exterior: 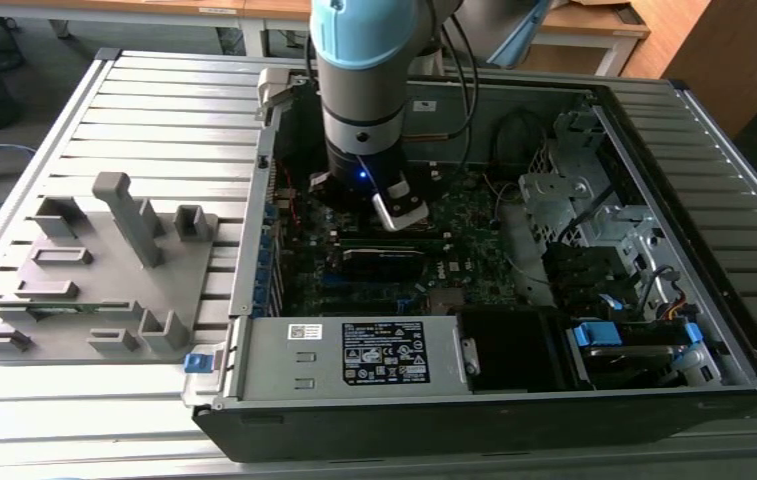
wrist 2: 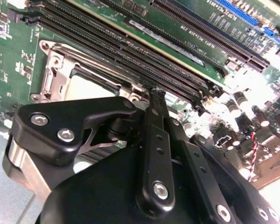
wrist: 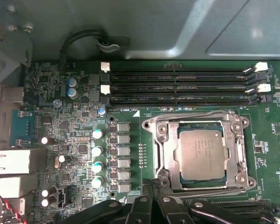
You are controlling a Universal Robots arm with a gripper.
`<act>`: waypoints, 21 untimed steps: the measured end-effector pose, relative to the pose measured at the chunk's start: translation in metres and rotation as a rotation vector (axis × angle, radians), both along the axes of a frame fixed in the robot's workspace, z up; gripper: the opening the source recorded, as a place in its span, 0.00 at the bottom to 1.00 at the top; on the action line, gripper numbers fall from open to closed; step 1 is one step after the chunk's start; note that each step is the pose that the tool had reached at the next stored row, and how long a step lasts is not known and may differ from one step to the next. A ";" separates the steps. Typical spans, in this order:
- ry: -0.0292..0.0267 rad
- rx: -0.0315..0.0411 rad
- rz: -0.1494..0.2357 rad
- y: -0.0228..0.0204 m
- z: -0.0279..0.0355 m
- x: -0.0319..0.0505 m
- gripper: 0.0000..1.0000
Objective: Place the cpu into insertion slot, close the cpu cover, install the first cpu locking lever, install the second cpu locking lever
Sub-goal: 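Install the second cpu locking lever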
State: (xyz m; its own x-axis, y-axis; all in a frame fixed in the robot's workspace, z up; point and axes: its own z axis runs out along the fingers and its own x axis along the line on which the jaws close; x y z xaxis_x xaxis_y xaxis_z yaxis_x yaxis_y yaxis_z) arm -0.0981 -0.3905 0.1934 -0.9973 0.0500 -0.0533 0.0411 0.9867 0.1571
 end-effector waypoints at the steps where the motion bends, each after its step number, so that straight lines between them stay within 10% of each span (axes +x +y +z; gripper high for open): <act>1: -0.0001 0.0002 0.000 0.0000 0.0000 -0.0002 0.11; 14: 0.0000 0.0008 0.000 0.0000 0.0215 -0.0003 0.11; 21: -0.0001 0.0009 0.000 0.0000 0.0226 -0.0003 0.11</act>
State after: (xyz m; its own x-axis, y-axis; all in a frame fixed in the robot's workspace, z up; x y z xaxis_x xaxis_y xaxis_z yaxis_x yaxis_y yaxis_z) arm -0.0984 -0.3904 0.2160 -0.9973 0.0501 -0.0533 0.0411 0.9866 0.1580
